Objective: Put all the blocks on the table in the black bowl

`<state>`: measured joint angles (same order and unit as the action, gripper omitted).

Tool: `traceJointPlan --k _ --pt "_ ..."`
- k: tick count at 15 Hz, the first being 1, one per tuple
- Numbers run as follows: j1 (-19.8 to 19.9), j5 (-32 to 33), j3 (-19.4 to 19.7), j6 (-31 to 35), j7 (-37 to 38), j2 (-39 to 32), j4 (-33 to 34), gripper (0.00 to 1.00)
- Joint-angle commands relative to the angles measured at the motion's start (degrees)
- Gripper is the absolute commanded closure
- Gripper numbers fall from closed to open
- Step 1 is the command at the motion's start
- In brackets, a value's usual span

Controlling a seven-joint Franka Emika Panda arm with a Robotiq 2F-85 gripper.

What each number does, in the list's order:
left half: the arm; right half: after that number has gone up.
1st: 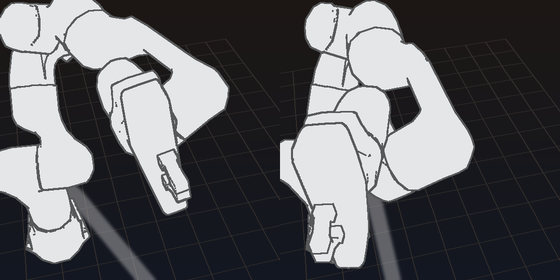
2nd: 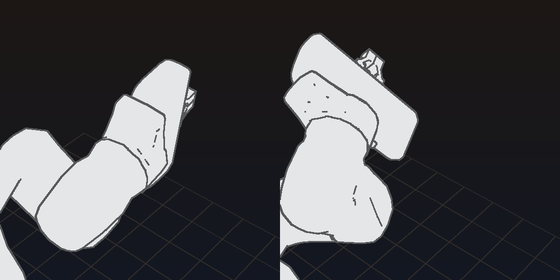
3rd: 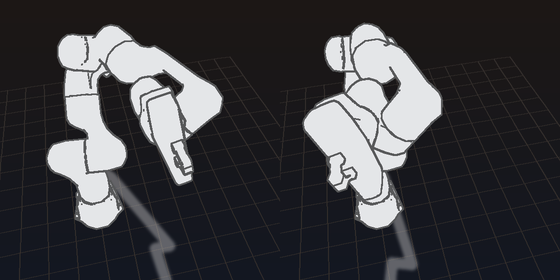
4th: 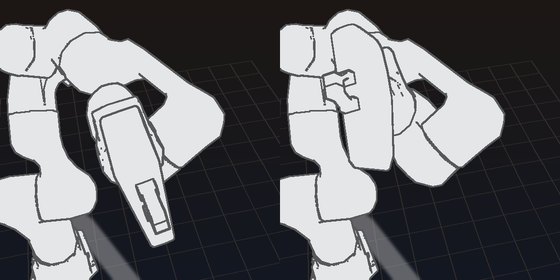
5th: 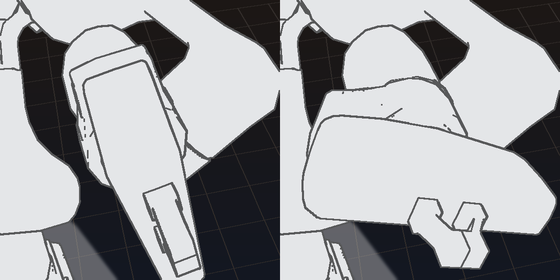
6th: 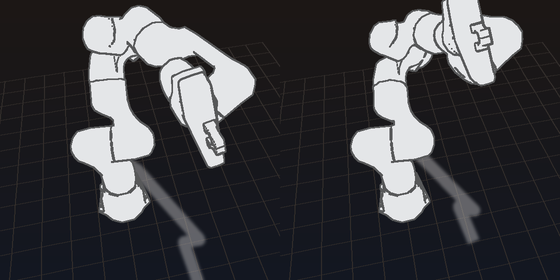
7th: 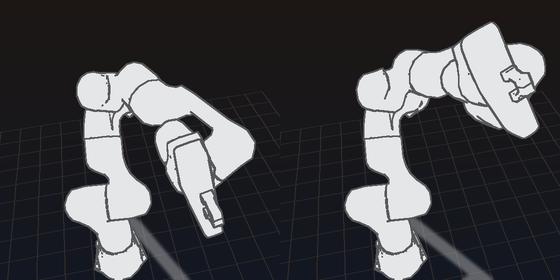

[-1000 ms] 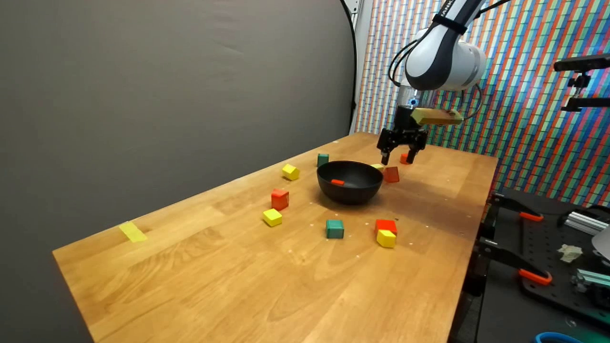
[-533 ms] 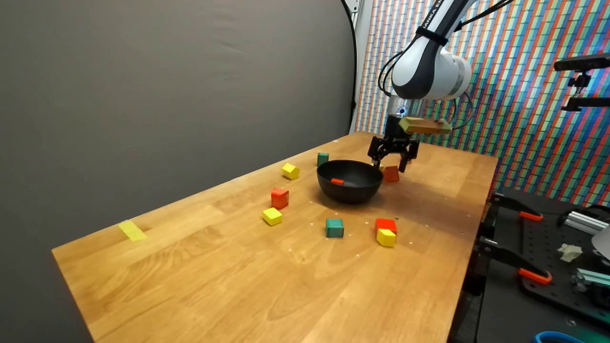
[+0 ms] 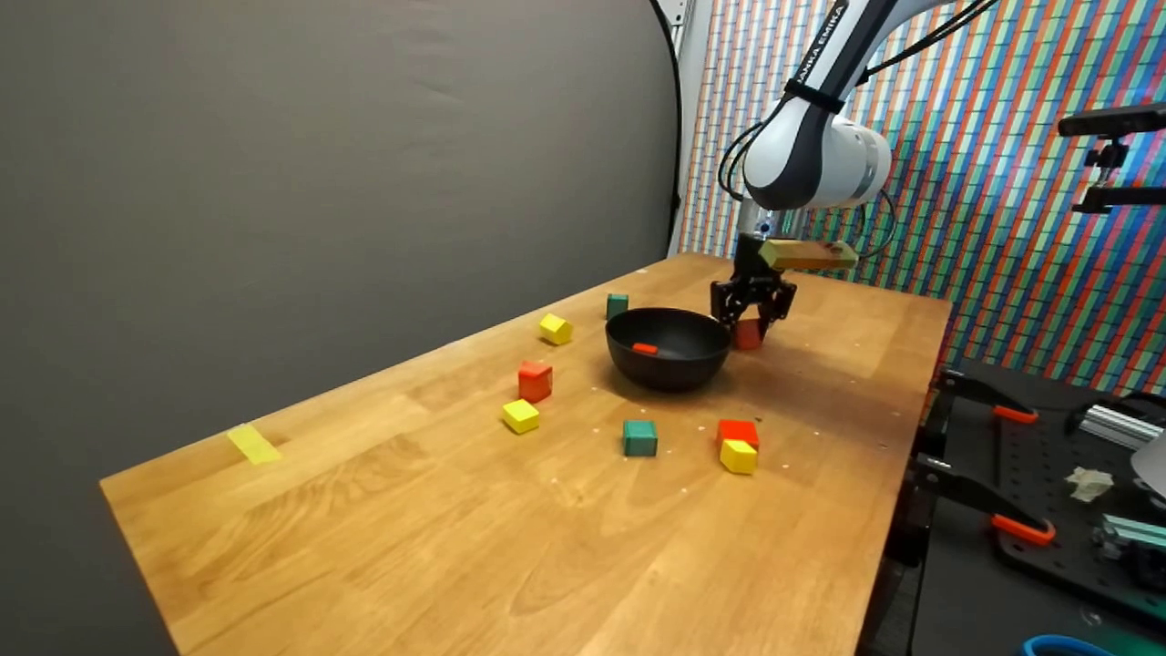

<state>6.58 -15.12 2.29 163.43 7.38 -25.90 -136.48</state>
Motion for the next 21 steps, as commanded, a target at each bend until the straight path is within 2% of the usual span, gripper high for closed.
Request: traceJointPlan --k 1,2,5,8,10,11,14,16,18,21 --pt "-1.9 2.3 0.8 -3.1 1.2 4.6 -2.0 0.73" --pt "-2.8 3.4 1.1 -5.0 1.5 7.6 -3.7 0.80" --pt "-7.0 9.5 2.5 -8.0 3.6 16.2 -8.0 0.80" --pt "-11.9 22.1 3.9 -6.8 9.7 23.2 -9.2 0.80" --pt "-12.9 28.1 1.2 -7.9 12.3 25.5 -6.5 0.80" --pt "-12.7 28.4 -0.5 -6.1 11.0 24.6 -5.0 0.80" --pt "-12.7 18.3 -4.7 0.7 2.8 17.7 -1.0 0.80" --pt "-12.1 10.9 -7.4 2.2 -1.9 13.4 0.6 0.80" --pt "-10.6 6.1 -9.7 0.8 -5.5 9.2 2.0 0.80" --pt "-9.5 5.2 -10.4 -1.2 -6.9 4.8 3.3 0.80"
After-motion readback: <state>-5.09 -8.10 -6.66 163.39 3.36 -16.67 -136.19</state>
